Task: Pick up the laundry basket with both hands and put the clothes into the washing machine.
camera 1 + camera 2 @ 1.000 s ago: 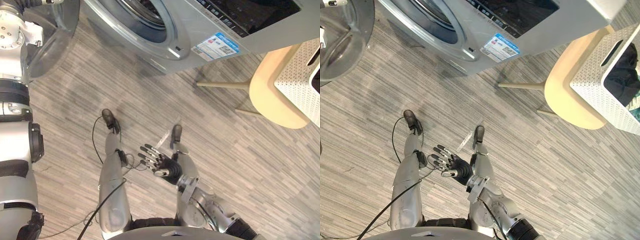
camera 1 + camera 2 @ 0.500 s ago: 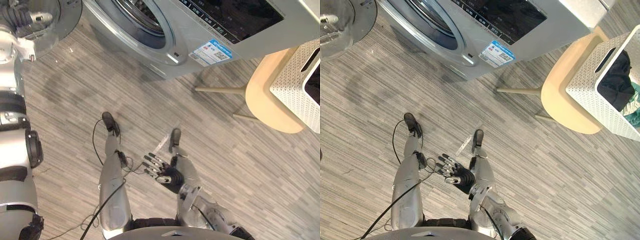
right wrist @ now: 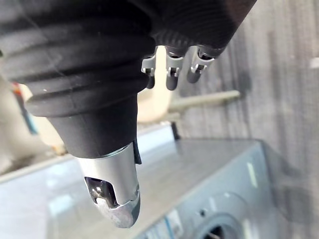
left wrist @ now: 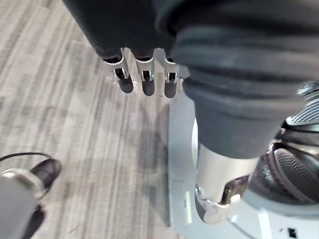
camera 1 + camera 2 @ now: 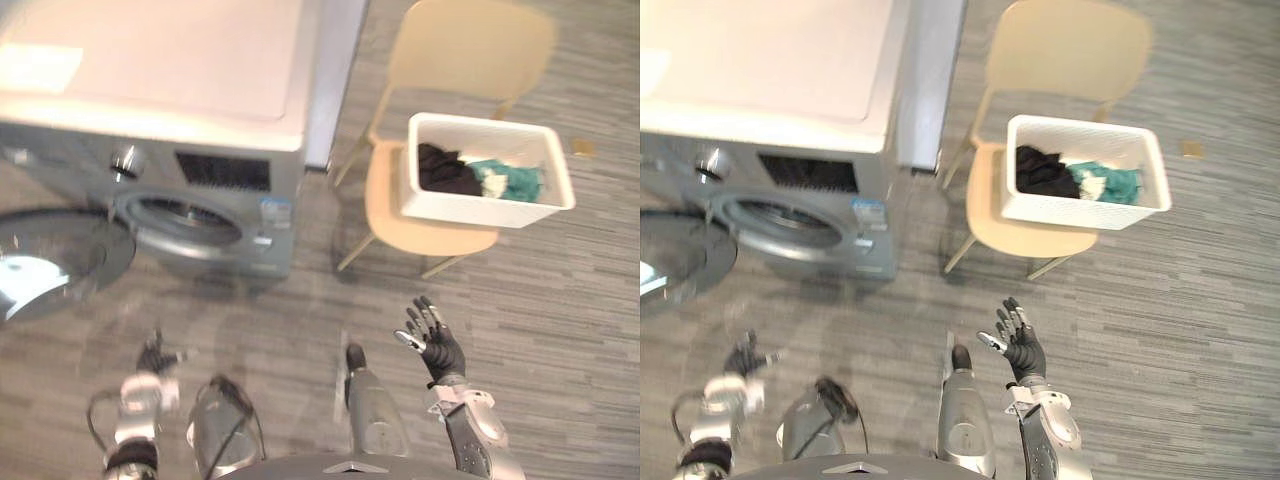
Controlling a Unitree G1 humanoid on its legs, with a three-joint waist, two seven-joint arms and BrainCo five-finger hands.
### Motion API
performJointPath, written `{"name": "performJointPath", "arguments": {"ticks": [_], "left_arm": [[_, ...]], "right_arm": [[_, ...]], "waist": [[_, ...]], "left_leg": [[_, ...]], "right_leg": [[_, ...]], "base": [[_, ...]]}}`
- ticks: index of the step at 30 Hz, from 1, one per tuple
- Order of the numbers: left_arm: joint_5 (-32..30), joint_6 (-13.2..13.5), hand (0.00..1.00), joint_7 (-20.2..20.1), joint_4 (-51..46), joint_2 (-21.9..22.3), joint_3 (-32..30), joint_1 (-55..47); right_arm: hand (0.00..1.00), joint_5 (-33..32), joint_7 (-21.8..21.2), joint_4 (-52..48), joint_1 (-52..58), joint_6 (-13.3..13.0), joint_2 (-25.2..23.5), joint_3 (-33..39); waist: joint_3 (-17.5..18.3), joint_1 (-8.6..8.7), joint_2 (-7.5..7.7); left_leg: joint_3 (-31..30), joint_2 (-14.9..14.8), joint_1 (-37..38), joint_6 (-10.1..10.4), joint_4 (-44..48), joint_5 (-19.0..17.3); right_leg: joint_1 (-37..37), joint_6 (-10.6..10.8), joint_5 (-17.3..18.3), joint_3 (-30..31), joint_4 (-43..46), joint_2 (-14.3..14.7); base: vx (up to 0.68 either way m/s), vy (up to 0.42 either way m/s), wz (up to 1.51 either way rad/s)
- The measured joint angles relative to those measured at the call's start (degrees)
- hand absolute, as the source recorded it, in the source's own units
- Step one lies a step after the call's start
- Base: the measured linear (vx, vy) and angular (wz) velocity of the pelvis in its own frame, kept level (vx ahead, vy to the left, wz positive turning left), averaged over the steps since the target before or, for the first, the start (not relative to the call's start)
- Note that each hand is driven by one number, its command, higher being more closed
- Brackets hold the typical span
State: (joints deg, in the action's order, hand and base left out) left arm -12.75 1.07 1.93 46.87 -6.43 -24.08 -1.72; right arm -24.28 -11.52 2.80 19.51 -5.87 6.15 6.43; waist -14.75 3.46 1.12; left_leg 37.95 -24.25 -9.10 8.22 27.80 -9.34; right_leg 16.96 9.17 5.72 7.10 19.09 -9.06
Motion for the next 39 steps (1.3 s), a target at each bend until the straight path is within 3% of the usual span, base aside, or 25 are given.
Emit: {"name": "performJointPath", "arguments": {"ticks": [2,3,5,6,8,9,11,12,13,14,15,17,20,21,22,24,25,26,27,29,31,33,34,36,39], "left_arm": [[0.23,-0.18,0.0,0.63,3.64,3.53,-0.03,-2.17],[1.7,-0.52,0.0,0.87,4.52,5.64,2.2,-3.82],[5.6,-0.43,0.0,1.45,3.71,6.86,6.85,-4.97],[7.44,-0.41,0.0,1.44,3.54,6.71,10.87,-4.66],[9.49,0.29,0.0,1.4,3.39,6.36,15.94,-3.03],[9.97,0.38,0.0,1.45,3.45,6.41,16.83,-2.7],[11.22,1.05,0.0,1.67,3.31,7.31,17.62,-0.98],[11.77,1.16,0.0,2.0,3.28,7.43,17.58,-0.18],[12.81,1.2,0.0,2.89,3.32,7.2,17.39,-0.06],[13.15,1.21,0.0,3.14,3.41,7.01,17.32,-0.34],[13.83,1.29,0.0,3.78,3.86,7.11,17.15,-1.34],[13.96,1.3,0.0,3.89,4.78,7.57,17.26,-2.02],[14.43,1.47,0.0,4.07,5.37,6.92,17.15,-3.77],[14.64,1.49,0.0,4.04,5.39,6.76,16.76,-3.94],[14.93,1.63,0.0,4.03,5.35,6.79,16.14,-3.89],[14.92,1.75,0.0,4.11,5.57,6.92,13.96,-3.76],[14.97,1.74,0.0,4.1,5.82,6.97,13.31,-4.13],[14.91,1.52,0.0,4.16,6.63,6.53,12.21,-4.16],[14.94,1.42,0.0,4.06,6.8,5.3,11.35,-4.14],[14.93,1.37,0.0,4.02,7.59,4.29,11.28,-3.34],[14.89,0.91,0.0,3.8,8.45,3.33,12.5,-3.89],[14.28,0.69,0.0,3.54,8.37,2.24,15.0,-4.31],[13.54,0.69,0.0,3.41,8.2,2.2,15.37,-3.61],[13.53,0.67,0.0,3.15,8.27,2.48,15.4,-3.33],[12.62,0.62,0.0,2.67,8.29,3.09,15.67,-2.13]], "right_arm": [[0.0,-0.01,0.32,0.19,0.0,-0.08,-0.44,1.84],[0.0,0.01,0.61,0.23,-0.4,-0.08,-0.63,3.08],[0.0,0.32,1.65,0.25,-2.64,-0.13,-1.12,3.41],[0.0,2.16,2.64,0.26,-4.44,-0.18,-1.35,3.17],[0.0,4.13,5.16,0.24,-6.25,-0.8,-2.78,2.94],[0.0,4.46,6.3,0.25,-6.75,-1.2,-3.07,2.68],[0.0,4.68,9.32,0.2,-8.79,-1.75,-3.26,0.28],[0.0,6.0,10.26,0.2,-9.98,-1.91,-3.33,-0.48],[0.0,7.09,11.54,0.18,-11.38,-2.16,-3.31,-0.91],[0.0,7.81,12.17,0.15,-11.97,-2.51,-3.24,-0.93],[0.0,9.67,13.76,-0.16,-13.34,-3.23,-2.8,-1.43],[0.0,14.1,15.87,-0.16,-16.51,-3.19,-0.04,-1.93],[0.0,20.4,18.08,-0.16,-17.98,-2.52,1.57,-1.98],[0.0,22.34,18.43,-0.16,-18.04,-2.31,1.51,-2.23],[0.0,22.81,18.48,-0.16,-18.11,-2.27,1.6,-2.5],[0.0,24.73,18.58,-0.07,-20.62,-1.22,1.89,-6.06],[0.0,24.78,18.56,0.16,-21.6,-1.22,1.95,-7.3],[0.0,25.02,18.36,1.46,-22.96,-1.13,0.83,-9.75],[0.0,26.12,18.15,2.23,-23.14,-1.15,0.32,-12.3],[0.0,26.96,17.61,3.05,-23.23,-0.08,-0.93,-14.18],[0.0,27.03,16.56,3.39,-23.13,1.09,-1.77,-15.41],[0.0,28.81,15.49,3.4,-22.98,1.09,-1.53,-15.59],[0.0,30.41,15.36,3.39,-23.04,1.05,-0.78,-15.32],[0.0,31.5,15.32,3.4,-23.17,1.05,-0.62,-15.12],[0.0,35.23,15.2,5.47,-23.33,1.5,0.17,-13.62]], "waist": [[2.82,0.47,-0.88],[3.93,0.14,-1.96],[5.31,-0.65,-3.27],[6.44,-0.76,-3.47],[8.13,-0.74,-2.77],[8.49,-0.69,-2.98],[9.38,-0.91,-3.43],[9.35,-1.24,-3.41],[9.78,-1.84,-2.32],[9.61,-2.19,-2.44],[9.08,-2.91,-1.33],[8.17,-3.4,-2.84],[7.13,-4.14,-4.64],[7.04,-4.61,-4.79],[7.03,-5.01,-4.83],[7.04,-6.53,-5.95],[7.23,-7.09,-6.77],[7.48,-7.59,-5.61],[7.51,-6.78,-3.35],[7.03,-7.29,-1.1],[6.88,-6.43,-1.09],[6.88,-6.17,-1.03],[7.45,-5.85,-0.18],[7.5,-5.73,-0.1],[7.42,-5.85,-0.24]], "left_leg": [[0.1,2.28,2.38,1.01,-3.64,0.52],[0.2,3.47,4.45,1.74,-6.75,0.99],[2.1,3.86,8.41,2.64,-11.82,2.74],[3.16,3.76,10.6,3.19,-14.0,4.57],[4.4,2.45,13.25,4.9,-14.97,5.76],[4.56,1.34,14.0,5.22,-14.81,6.41],[5.15,-3.35,16.19,6.04,-12.72,9.28],[4.53,-6.43,16.04,3.05,-8.21,12.1],[4.34,-9.67,15.66,-4.21,-2.37,16.66],[3.93,-11.44,14.88,-8.58,0.75,19.71],[-1.14,-12.6,12.17,-10.52,8.46,18.52],[-11.07,-5.65,6.61,-7.2,17.93,5.87],[-14.03,6.47,0.9,-6.3,15.38,-2.79],[-14.45,10.7,-1.4,-5.92,10.46,-3.31],[-14.65,12.56,-2.56,-5.63,7.77,-3.21],[-18.97,17.83,-3.85,-2.27,-6.56,1.05],[-20.21,17.78,-3.41,-3.49,-7.67,5.16],[-19.5,18.94,-1.58,-7.69,-8.12,4.17],[-18.82,20.43,0.22,-9.73,-9.12,3.01],[-17.38,21.91,3.73,-10.45,-10.25,1.51],[-17.51,22.13,8.13,-11.58,-10.35,0.39],[-18.95,23.02,11.56,-12.15,-11.63,-0.15],[-21.9,23.59,12.95,-12.07,-13.06,-0.1],[-24.79,23.44,12.23,-11.92,-13.0,-0.02],[-31.19,23.1,11.04,-9.99,-12.85,0.09]], "right_leg": [[-0.05,-2.11,0.24,-2.08,-0.79,-1.49],[-1.07,-4.77,0.07,-6.56,-3.05,-3.06],[-3.33,-6.95,-1.04,-15.75,-6.02,-5.52],[-4.04,-6.33,-1.67,-21.02,-6.04,-6.76],[-5.16,-2.12,-5.84,-22.03,-6.06,-5.85],[-5.17,-1.48,-6.33,-21.96,-5.23,-4.93],[-4.94,-3.25,-2.74,-21.77,-1.7,-0.84],[-5.14,-4.46,-1.59,-20.51,-0.49,1.21],[-6.32,-5.45,-1.11,-18.57,-0.6,3.45],[-7.34,-6.28,-0.8,-17.73,-1.24,4.6],[-9.31,-8.05,0.22,-15.25,-2.6,5.91],[-10.9,-9.64,0.55,-11.69,-3.89,6.74],[-14.51,-10.55,1.25,-8.65,-6.34,7.89],[-15.36,-10.57,2.03,-7.96,-6.51,8.04],[-15.61,-10.53,2.41,-7.61,-6.53,8.1],[-15.66,-9.6,3.9,-4.39,-5.8,9.88],[-15.69,-9.33,4.47,-3.02,-5.31,10.94],[-16.24,-8.97,6.03,-1.33,-4.04,10.48],[-16.36,-7.39,8.07,-1.33,-0.97,8.89],[-12.17,-2.72,9.84,-2.1,13.41,7.43],[-8.45,3.13,5.58,-4.31,26.94,6.4],[-6.92,-0.23,6.42,-9.22,34.49,2.8],[-6.06,-4.54,8.79,-13.04,32.79,-0.61],[-5.43,-5.79,9.89,-13.24,27.27,-1.94],[-5.26,-5.08,9.32,-4.4,13.65,-1.87]], "base": [[0.03,0.017,-0.52],[0.05,0.048,-0.68],[0.08,-0.002,-0.89],[0.09,-0.072,-0.83],[0.11,-0.125,-0.44],[0.2,-0.225,-0.44],[0.2,-0.266,-0.57],[0.2,-0.359,-0.85],[0.2,-0.396,-0.92],[0.21,-0.392,-0.98],[0.15,-0.249,-0.92],[0.16,-0.132,-0.99],[0.19,-0.006,-0.68],[0.26,0.038,-0.37],[0.27,0.071,-0.42],[0.18,0.083,-0.82],[0.27,0.157,-1.1],[0.34,0.181,-0.66],[0.35,0.167,-0.37],[0.28,0.062,-0.18],[0.3,0.026,0.05],[0.31,-0.057,0.53],[0.32,-0.122,0.79],[0.25,-0.144,0.89],[0.16,-0.2,0.92]]}}
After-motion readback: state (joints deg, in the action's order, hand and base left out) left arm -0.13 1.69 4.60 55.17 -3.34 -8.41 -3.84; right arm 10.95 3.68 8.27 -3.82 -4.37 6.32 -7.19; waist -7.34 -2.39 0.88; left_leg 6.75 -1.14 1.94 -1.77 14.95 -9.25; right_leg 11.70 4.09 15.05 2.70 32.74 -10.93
